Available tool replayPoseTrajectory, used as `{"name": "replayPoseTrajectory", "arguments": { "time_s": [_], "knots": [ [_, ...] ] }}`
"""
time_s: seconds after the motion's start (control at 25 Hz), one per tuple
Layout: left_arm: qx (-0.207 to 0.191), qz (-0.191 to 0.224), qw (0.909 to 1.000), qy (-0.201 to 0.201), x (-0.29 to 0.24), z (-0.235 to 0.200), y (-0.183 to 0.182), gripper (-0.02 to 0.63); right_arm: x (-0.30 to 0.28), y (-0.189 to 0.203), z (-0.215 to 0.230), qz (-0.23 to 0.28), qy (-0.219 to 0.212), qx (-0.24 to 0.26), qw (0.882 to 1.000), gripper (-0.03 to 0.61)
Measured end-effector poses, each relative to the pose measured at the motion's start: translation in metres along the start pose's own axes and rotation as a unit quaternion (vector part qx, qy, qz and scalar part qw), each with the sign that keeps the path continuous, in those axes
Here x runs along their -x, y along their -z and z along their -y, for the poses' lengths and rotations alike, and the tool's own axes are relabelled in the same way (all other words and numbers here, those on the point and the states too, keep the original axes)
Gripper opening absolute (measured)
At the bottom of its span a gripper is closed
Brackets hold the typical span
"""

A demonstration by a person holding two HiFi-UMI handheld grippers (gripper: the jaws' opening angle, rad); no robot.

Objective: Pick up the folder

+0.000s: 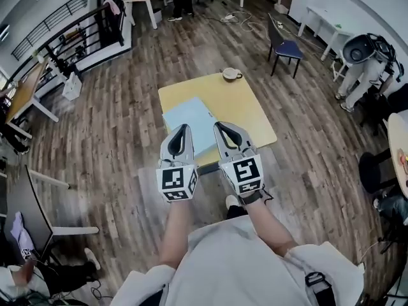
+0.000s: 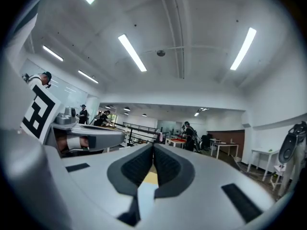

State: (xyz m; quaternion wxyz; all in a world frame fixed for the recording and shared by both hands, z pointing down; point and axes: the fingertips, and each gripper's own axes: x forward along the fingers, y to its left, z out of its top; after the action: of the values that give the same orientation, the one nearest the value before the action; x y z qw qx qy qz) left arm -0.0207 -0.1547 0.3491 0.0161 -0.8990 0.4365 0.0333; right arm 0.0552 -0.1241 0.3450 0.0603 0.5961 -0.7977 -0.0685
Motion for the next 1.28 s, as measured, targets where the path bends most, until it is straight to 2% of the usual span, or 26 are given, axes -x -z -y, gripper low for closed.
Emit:
{"name": "replayPoseTrajectory", "arguments": {
  "time_s": [0.24, 0.4, 0.56, 0.72, 0.92, 1.28],
  "knots": [
    [-0.006, -0.010, 0.9971, -0.075, -0.054, -0.008, 0.001, 0.005, -0.050, 0.005, 0.056, 0.018, -0.067, -0.025, 0.997, 0.011],
    [-0.017, -0.054, 0.9911, -0.121, -0.057, -0.023, 0.024, 0.005, -0.077, 0.044, 0.071, -0.023, -0.113, -0.019, 0.993, 0.011],
    [0.001, -0.089, 0.9838, -0.156, -0.059, -0.053, 0.052, 0.006, -0.107, 0.075, 0.074, -0.050, -0.143, -0.050, 0.987, 0.011],
    [0.022, -0.106, 0.9802, -0.166, -0.083, -0.078, 0.077, 0.006, -0.141, 0.097, 0.082, -0.069, -0.152, -0.068, 0.984, 0.011],
    [0.065, -0.135, 0.9779, -0.146, -0.114, -0.095, 0.120, 0.006, -0.174, 0.142, 0.078, -0.137, -0.194, -0.065, 0.969, 0.011],
    [0.115, -0.206, 0.9602, -0.150, -0.141, -0.145, 0.201, 0.006, -0.229, 0.216, 0.072, -0.233, -0.194, -0.082, 0.949, 0.012]
  ]
}}
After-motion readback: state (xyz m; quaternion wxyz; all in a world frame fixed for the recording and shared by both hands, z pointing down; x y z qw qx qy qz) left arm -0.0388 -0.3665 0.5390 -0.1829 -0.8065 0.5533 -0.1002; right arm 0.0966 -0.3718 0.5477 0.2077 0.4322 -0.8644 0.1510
